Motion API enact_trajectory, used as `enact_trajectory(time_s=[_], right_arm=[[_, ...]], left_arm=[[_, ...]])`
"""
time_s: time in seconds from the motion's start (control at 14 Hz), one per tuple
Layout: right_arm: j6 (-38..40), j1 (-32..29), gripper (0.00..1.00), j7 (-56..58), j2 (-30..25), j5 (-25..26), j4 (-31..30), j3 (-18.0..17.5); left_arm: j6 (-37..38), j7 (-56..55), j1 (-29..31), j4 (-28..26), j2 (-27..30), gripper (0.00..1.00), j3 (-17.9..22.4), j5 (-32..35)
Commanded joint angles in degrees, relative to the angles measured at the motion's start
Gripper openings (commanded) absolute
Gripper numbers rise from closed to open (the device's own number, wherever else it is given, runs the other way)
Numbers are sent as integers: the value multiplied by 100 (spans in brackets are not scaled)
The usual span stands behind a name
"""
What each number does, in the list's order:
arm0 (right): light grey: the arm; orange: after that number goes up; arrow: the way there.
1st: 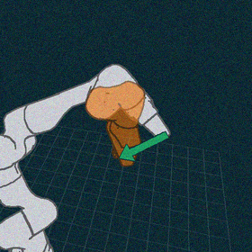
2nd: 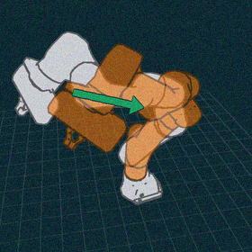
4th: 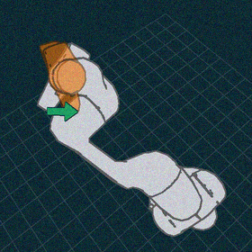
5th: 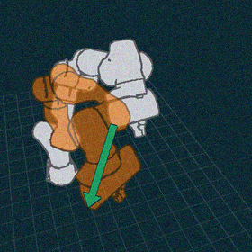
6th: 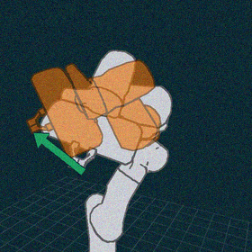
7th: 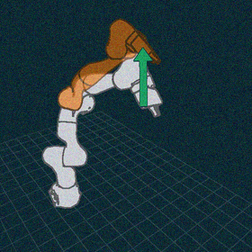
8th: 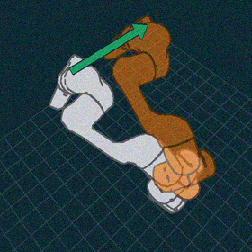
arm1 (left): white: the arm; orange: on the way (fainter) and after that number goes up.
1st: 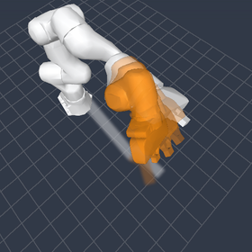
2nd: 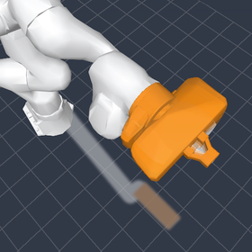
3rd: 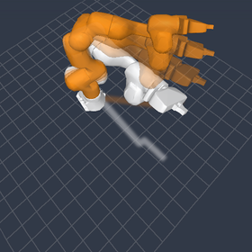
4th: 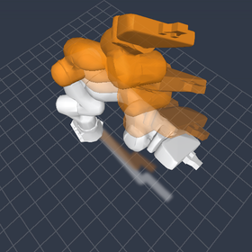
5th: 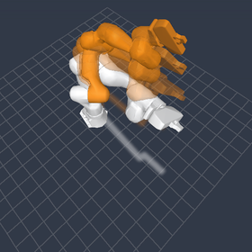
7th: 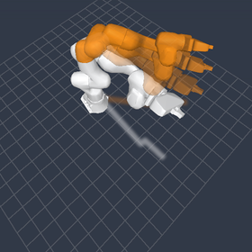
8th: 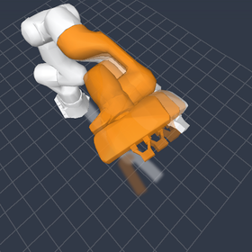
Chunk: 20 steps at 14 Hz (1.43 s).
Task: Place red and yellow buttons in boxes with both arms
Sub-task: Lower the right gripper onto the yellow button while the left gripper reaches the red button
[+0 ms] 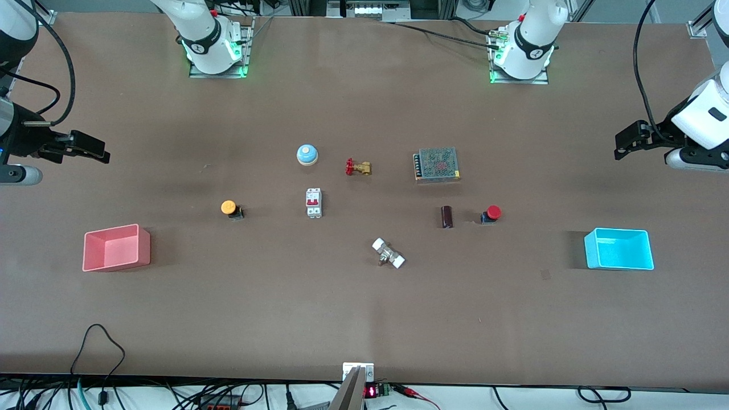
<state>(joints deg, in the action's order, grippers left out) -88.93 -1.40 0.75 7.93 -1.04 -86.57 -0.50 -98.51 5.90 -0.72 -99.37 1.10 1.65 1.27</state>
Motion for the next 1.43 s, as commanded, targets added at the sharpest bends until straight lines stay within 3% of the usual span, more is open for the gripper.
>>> enact_trajectory(time_s=[0.0,0.5,0.86,1.0,1.36], right_arm=[[103,-9,100,-31,33,59,97,-12],[-1,52,100,-58,322,-19,-192,-90],[-1520,281,100,-128,806,-72,-904,-380],[-2283,307,100,-137,816,-28,-1456,-468],[-3875,482,100,-670,929,7,-2530,-750]], left_arm=[[148,78,10,190,-84,100,11,-100],[139,69,1,190,-84,100,11,-100],[148,43,-7,190,-84,100,11,-100],[148,51,-16,190,-110,100,11,-118],[419,122,-182,138,-602,100,-24,-136]])
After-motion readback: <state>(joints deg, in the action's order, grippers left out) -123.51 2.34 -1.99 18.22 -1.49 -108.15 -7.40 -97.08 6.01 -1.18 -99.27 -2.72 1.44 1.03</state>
